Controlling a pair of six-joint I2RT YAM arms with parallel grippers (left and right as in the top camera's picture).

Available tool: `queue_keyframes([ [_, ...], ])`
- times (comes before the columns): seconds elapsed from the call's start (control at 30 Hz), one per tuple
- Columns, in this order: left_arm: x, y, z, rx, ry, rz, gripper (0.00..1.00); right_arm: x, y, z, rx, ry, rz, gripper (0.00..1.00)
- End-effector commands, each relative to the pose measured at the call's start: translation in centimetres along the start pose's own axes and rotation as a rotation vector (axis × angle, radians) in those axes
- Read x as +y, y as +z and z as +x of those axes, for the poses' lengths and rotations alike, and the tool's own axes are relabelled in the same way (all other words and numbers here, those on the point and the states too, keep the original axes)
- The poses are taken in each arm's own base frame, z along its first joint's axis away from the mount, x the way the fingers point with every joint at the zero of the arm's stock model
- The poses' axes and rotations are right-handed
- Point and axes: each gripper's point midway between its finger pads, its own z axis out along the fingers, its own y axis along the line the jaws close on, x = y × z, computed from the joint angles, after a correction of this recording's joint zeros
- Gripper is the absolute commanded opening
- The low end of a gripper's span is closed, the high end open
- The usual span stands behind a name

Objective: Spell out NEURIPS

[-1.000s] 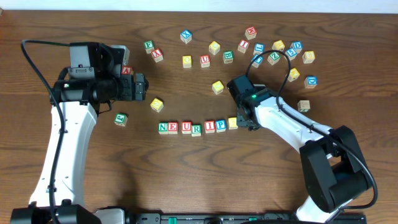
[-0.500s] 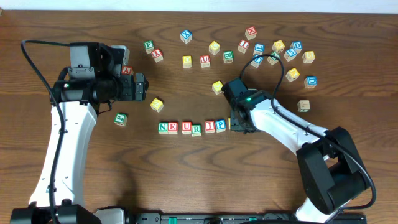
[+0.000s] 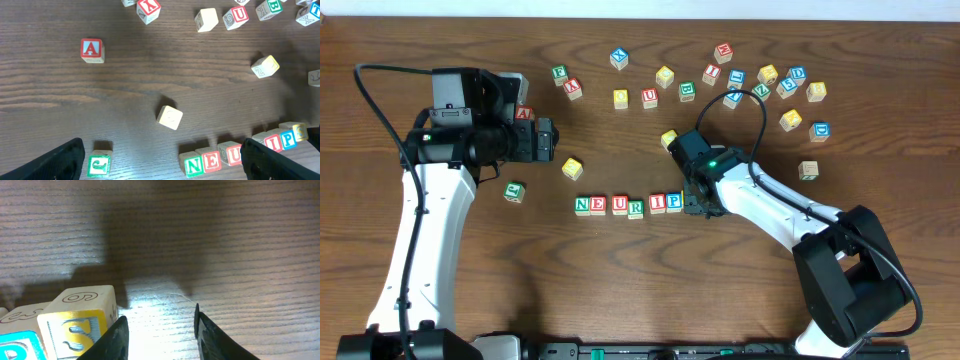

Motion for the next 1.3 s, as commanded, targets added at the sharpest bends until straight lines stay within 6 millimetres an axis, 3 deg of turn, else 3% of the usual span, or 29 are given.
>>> queue_keyframes([
  [0.0,-0.2,-0.5,-0.8,-0.022,0.025,0.012,0.98,0.1,0.4,0.4,0.009,0.007,0.007,0.38],
  [1.0,-0.2,-0.5,-0.8,-0.022,0.025,0.012,0.98,3.4,-0.1,0.7,-0.01,-0.034,-0.087,0.38],
  [1.27,-0.2,-0.5,-0.8,-0.022,0.025,0.012,0.98,2.5,0.0,0.1,-0.046,-0.017,-0.036,0.38],
])
